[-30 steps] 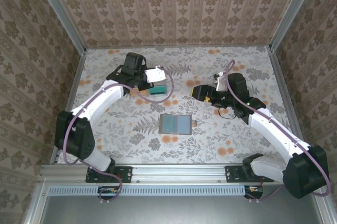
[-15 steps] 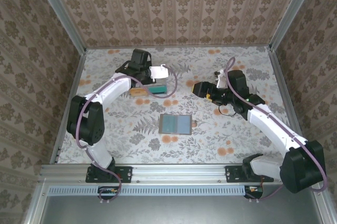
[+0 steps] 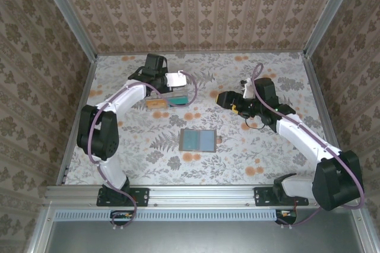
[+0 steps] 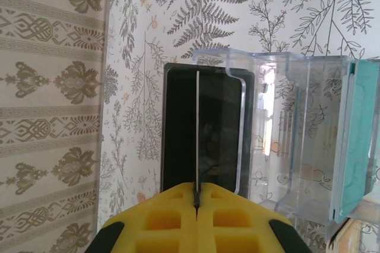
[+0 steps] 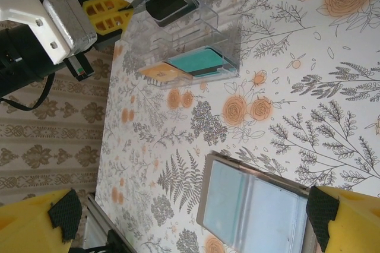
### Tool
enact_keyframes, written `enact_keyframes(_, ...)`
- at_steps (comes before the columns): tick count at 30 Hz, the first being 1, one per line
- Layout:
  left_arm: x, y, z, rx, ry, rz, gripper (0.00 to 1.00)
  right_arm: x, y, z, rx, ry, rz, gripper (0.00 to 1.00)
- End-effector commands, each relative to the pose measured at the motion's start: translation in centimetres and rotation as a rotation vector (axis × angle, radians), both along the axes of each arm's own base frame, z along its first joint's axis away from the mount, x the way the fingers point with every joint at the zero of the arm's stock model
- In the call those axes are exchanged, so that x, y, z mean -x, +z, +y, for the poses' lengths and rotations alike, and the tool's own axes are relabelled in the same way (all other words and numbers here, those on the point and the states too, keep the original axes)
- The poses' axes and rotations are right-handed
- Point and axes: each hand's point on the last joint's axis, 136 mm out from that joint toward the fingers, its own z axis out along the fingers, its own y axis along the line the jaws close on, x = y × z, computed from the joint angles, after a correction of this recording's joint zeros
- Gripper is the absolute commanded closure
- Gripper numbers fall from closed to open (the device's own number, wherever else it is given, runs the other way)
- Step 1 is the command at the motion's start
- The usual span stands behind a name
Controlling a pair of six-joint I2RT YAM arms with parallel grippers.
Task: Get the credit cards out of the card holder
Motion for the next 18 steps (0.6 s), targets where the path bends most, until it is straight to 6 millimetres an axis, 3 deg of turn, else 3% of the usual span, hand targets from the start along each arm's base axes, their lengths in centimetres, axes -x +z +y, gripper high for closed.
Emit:
enact_keyframes(1,0.1,-0.2,-0.4,0.005,-0.029,0.025,1.00,-0.8,1.8,0.3,-0.024,0.017,-0.051,0.00)
enact_keyframes(12,0.5,-1.5,-0.5,0.009,-0.032,0.076,0.99,-0.9,1.3,0.3,-0.031,0.011,-0.036,0.00)
enact_keyframes(18,-0.3,-1.2,-0.5,0.016,-0.003,0.062,0.84,-0.9,1.2,0.3,-0.032,0.011,-0.034,0.00)
